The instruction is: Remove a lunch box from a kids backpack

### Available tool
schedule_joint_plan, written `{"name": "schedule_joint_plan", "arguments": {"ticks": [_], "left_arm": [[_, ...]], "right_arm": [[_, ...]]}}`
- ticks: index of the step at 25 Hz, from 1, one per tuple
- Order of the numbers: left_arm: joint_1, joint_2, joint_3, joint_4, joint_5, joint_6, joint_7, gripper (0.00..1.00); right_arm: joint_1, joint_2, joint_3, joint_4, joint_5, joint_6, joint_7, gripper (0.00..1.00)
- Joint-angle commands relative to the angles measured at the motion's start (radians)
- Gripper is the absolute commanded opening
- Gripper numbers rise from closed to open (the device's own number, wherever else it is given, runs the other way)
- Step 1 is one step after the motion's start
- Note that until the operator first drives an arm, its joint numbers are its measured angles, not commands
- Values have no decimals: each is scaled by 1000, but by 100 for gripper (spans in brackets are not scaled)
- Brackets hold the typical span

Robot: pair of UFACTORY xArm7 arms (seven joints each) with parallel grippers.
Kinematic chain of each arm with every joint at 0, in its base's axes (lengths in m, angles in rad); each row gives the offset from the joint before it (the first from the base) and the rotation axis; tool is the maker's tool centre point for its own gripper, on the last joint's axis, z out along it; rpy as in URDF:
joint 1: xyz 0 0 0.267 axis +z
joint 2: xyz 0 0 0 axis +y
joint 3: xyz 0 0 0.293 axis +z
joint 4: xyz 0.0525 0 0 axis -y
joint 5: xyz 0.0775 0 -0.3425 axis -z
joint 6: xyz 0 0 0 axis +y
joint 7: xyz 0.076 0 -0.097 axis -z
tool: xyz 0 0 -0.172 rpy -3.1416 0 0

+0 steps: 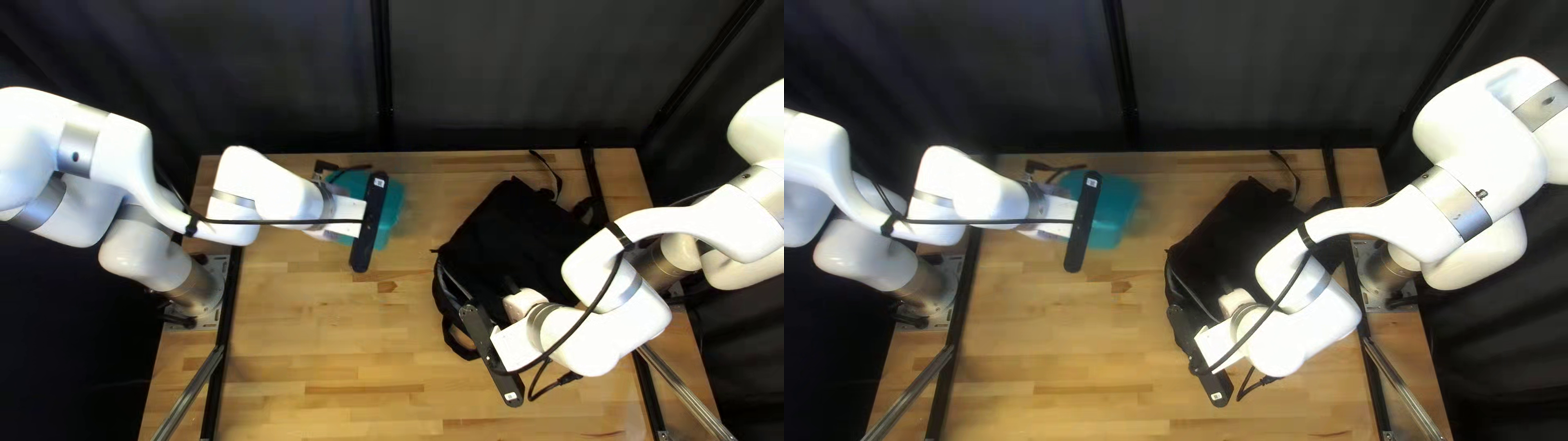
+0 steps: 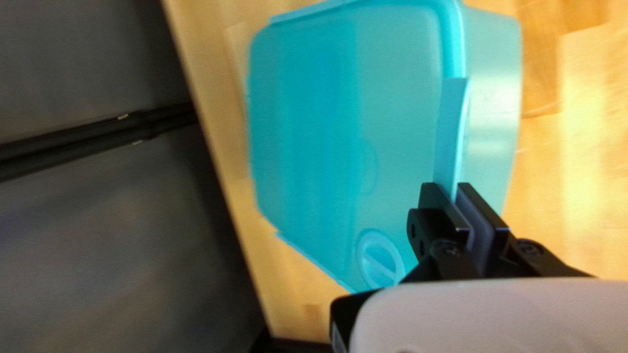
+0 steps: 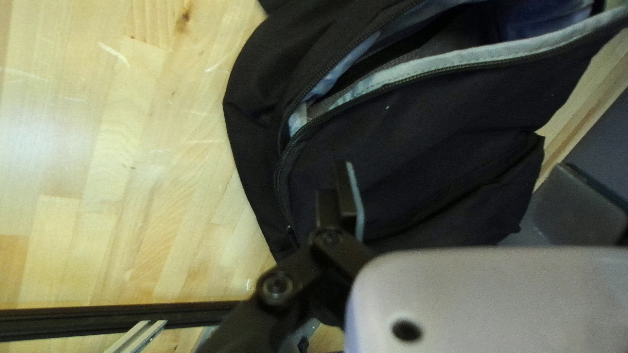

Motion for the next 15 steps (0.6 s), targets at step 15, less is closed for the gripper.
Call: {"name": "schedule_joint_plan", "arguments": {"ticks": [15], "left_arm": [[-143, 127, 1, -65, -237, -227, 7, 0]], "right_arm": [[9, -17, 7, -9, 5, -5, 2, 100]]}}
